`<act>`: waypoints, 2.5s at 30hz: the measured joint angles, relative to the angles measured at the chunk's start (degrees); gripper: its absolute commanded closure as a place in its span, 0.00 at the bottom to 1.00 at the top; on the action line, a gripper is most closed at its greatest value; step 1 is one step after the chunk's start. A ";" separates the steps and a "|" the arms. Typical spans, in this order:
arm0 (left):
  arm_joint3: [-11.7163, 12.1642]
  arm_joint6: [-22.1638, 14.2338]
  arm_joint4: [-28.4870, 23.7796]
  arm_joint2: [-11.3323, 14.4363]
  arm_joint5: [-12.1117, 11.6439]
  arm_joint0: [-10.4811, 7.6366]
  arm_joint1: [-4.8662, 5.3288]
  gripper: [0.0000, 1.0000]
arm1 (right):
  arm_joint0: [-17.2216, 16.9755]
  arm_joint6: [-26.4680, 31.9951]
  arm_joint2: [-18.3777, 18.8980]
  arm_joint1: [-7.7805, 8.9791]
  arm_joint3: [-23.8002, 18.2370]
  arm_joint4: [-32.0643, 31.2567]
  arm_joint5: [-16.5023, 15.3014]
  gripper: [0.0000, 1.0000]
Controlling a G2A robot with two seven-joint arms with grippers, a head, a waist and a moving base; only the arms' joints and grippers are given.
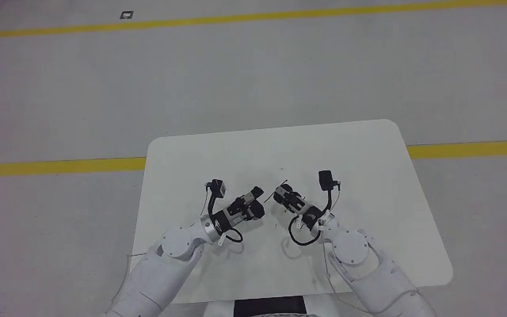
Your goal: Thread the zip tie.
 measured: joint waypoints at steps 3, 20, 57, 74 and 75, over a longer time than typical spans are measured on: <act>-0.24 0.67 0.03 -0.06 -0.06 0.35 0.06 0.62 | -0.14 -0.54 -0.11 -0.08 -0.23 -0.53 0.55 1.00; 1.21 0.83 0.12 0.94 0.38 -0.09 0.20 0.86 | -1.28 -2.59 0.44 -0.45 -1.08 0.05 -0.23 1.00; 1.68 -0.01 -1.19 0.88 -0.05 -0.44 0.87 1.00 | -1.46 -0.15 1.08 -0.91 -0.78 0.87 -0.34 0.00; 1.06 -19.81 -8.17 -5.95 2.91 0.78 3.60 1.00 | -1.10 17.86 7.45 0.59 1.73 9.51 -7.47 0.00; 1.06 -19.54 -8.17 -5.95 2.90 0.78 3.60 1.00 | -1.10 17.87 7.45 0.59 1.73 9.52 -7.47 0.00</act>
